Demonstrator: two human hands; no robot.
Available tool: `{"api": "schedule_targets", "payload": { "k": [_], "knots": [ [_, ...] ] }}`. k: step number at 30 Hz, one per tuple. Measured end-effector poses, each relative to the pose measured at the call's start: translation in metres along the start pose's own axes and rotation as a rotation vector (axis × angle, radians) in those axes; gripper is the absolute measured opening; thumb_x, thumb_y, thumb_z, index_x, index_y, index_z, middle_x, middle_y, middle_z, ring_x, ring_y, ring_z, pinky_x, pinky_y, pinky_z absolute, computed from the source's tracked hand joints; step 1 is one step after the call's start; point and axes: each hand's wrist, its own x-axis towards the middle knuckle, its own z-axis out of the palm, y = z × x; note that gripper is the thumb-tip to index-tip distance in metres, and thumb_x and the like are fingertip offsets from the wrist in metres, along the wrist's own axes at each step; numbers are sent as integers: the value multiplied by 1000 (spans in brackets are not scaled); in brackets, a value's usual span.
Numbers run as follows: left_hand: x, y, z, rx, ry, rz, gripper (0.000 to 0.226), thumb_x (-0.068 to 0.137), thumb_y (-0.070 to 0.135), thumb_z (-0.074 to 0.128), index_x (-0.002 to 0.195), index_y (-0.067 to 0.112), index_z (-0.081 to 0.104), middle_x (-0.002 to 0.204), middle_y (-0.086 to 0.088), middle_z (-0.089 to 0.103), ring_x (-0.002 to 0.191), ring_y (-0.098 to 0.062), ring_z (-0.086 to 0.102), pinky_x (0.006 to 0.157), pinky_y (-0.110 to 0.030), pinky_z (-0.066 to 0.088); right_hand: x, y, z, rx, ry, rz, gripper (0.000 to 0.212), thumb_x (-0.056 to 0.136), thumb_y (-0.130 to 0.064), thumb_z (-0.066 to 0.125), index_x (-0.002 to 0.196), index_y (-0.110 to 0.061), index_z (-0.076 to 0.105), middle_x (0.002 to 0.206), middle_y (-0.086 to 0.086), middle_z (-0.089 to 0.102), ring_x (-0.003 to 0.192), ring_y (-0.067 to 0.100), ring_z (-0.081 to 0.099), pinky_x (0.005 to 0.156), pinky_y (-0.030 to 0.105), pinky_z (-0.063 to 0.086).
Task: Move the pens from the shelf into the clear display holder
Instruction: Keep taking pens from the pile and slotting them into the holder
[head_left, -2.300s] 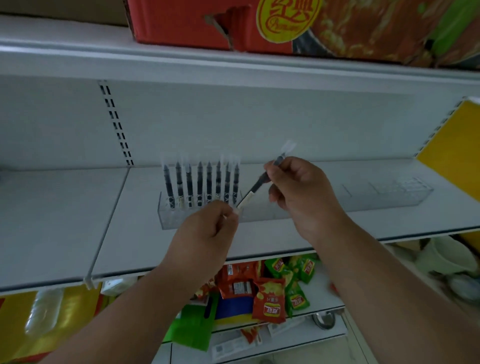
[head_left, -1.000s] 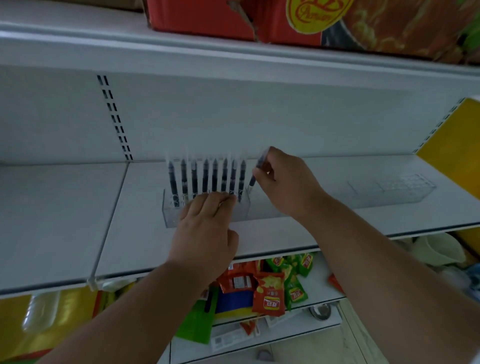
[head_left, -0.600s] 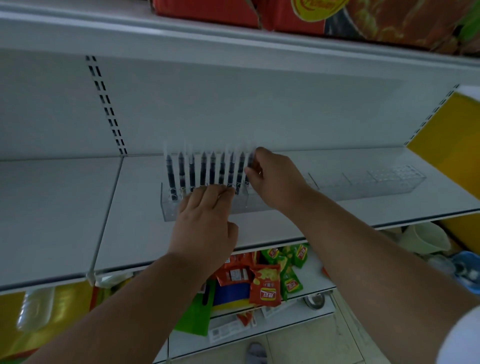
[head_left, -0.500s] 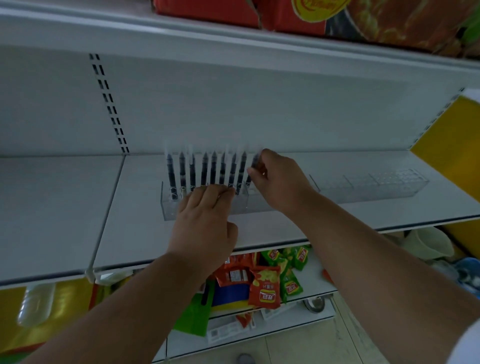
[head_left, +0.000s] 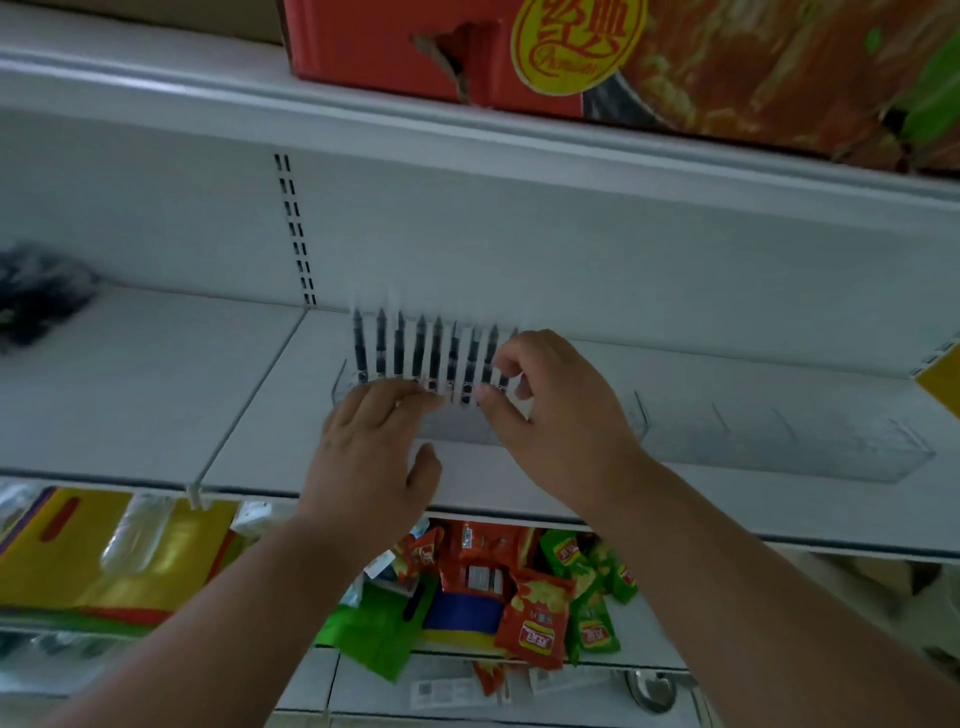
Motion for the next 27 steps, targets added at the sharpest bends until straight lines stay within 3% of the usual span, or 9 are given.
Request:
{"api": "schedule_targets", "payload": {
  "k": [6, 9, 14, 19, 27],
  "knots": [
    [-41, -1, -22, 79, 15, -194, 42, 83, 37, 43, 114, 20, 65, 113, 1, 61, 110, -23, 53, 94, -42, 44, -5, -28, 8, 55, -51, -156, 26, 92, -32, 64, 109, -13, 60, 98, -4, 53, 83, 6, 42, 73, 22, 34],
    [-63, -10, -37, 116, 18, -254, 39, 83, 37, 45, 112, 22, 66, 111, 2, 61, 109, -25, 54, 93, -46, 48, -5, -50, 16, 106, -75, -203, 30, 91, -34, 62, 112, -13, 60, 103, 1, 59, 88, 11, 51, 75, 28, 42],
    [-93, -36, -69, 193, 47, -338, 38, 83, 38, 44, 110, 24, 66, 108, 3, 61, 107, -22, 52, 90, -40, 45, 2, -98, 28, 146, -137, -248, 33, 94, -33, 60, 120, -13, 58, 110, 2, 58, 96, 16, 55, 80, 31, 44],
    [-132, -85, -112, 225, 68, -416, 38, 81, 40, 45, 109, 24, 65, 108, 4, 61, 104, -25, 54, 88, -42, 45, 13, -171, 54, 120, -173, -312, 36, 93, -33, 60, 125, -15, 57, 115, 2, 58, 100, 15, 55, 84, 27, 42],
    [-215, -201, -216, 361, 57, -471, 40, 82, 43, 42, 108, 25, 66, 105, 3, 63, 104, -26, 56, 87, -43, 47, 25, -326, 127, 150, -188, -306, 39, 93, -44, 55, 127, -25, 51, 119, -4, 53, 105, 15, 52, 90, 34, 46]
  ]
}}
